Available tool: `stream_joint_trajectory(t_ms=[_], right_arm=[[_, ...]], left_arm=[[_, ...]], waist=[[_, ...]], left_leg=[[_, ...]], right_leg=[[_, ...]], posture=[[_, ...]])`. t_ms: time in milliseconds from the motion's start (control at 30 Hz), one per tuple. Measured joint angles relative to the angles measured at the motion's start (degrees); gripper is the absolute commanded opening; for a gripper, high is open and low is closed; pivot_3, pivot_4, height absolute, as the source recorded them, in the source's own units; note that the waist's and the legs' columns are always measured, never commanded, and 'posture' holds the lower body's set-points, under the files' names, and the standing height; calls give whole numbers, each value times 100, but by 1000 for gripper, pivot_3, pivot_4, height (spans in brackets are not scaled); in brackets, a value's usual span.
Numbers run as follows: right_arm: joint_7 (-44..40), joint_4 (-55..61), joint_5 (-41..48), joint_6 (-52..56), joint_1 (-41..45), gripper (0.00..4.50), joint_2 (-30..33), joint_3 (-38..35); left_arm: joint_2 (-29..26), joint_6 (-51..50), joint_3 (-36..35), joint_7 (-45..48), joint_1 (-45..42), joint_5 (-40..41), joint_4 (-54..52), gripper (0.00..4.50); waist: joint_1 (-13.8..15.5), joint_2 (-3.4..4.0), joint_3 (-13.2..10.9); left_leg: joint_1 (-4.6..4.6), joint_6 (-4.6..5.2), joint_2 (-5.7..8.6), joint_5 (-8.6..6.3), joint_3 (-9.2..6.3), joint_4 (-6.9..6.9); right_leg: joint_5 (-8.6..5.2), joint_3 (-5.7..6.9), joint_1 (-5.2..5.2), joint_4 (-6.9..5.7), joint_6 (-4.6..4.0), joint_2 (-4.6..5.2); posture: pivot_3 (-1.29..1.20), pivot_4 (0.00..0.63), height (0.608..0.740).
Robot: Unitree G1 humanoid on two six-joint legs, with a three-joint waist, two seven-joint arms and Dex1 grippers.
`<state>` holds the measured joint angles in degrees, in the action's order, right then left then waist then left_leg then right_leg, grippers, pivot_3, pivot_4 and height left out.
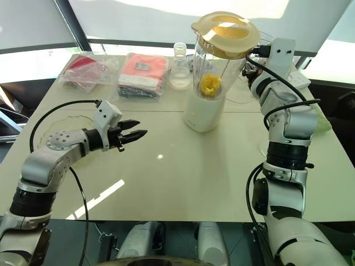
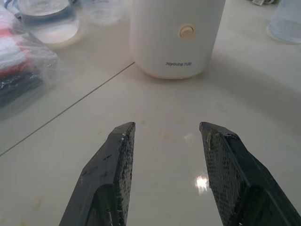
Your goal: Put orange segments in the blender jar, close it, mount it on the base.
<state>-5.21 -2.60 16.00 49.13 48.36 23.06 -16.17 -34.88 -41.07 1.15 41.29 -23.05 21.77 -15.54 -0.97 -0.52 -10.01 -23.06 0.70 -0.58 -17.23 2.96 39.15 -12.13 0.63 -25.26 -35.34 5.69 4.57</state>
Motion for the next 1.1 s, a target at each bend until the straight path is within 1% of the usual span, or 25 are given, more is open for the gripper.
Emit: stream_joint_trajectory(t_ms=[133, 233, 433, 600, 733, 833, 900, 1100], right_arm=[[-91, -69, -17, -33, 42, 971, 41, 114], [-174, -331, -89, -104, 190, 971, 77, 198], [-258, -1107, -245, -236, 691, 971, 98, 370], [-173, -1551, -257, -80, 1072, 971, 41, 313], [-165, -1557, -253, -32, 1091, 971, -59, 259], [-83, -1477, -249, 124, 1131, 971, -205, 212], [-12, -1319, -249, 282, 1131, 971, -331, 207], [280, -861, -307, 787, 1136, 971, -551, 210]], left_arm=[[-2, 52, 15, 33, -35, -8, 83, 2236], [-2, 74, 26, 32, -35, -55, 129, 2236], [13, 155, 43, 19, -34, -140, 144, 2236], [56, 165, 72, -23, -34, -195, 145, 2236], [99, 166, 115, -33, -33, -209, 145, 2236], [119, 167, 146, -41, -33, -234, 145, 2236], [131, 177, 149, -45, -34, -242, 145, 2236], [140, 194, 154, -51, -34, -257, 181, 2236]], waist=[[-3, 0, 0], [-7, 0, 0], [-10, 0, 0], [-20, 0, 0], [-46, 0, 0], [-121, 0, 0], [-175, 0, 0], [-219, 1, -1]], left_leg=[[14, 0, 0, 0, 1, 0], [23, 0, 0, 0, 3, 0], [37, 1, -1, 0, 3, -2], [39, 1, -2, 0, 5, -2], [45, 1, -6, 0, 8, -2], [48, 0, -9, 0, 6, -2], [53, 0, -12, -1, 8, -5], [56, 0, -23, -1, 6, -17]], right_leg=[[0, 0, 13, -2, 0, 0], [-1, -1, 21, 0, -1, 0], [-1, -2, 33, 0, -1, 0], [-1, -3, 35, 1, -2, 0], [0, -5, 37, -1, -2, -2], [0, -5, 38, -7, -3, -5], [1, -7, 37, -9, -3, -7], [1, -7, 34, -10, -6, -17]], posture=[[0, 150, 740], [0, 150, 740], [0, 150, 740], [0, 150, 740], [0, 150, 740], [0, 150, 740], [0, 150, 740], [0, 150, 740]])
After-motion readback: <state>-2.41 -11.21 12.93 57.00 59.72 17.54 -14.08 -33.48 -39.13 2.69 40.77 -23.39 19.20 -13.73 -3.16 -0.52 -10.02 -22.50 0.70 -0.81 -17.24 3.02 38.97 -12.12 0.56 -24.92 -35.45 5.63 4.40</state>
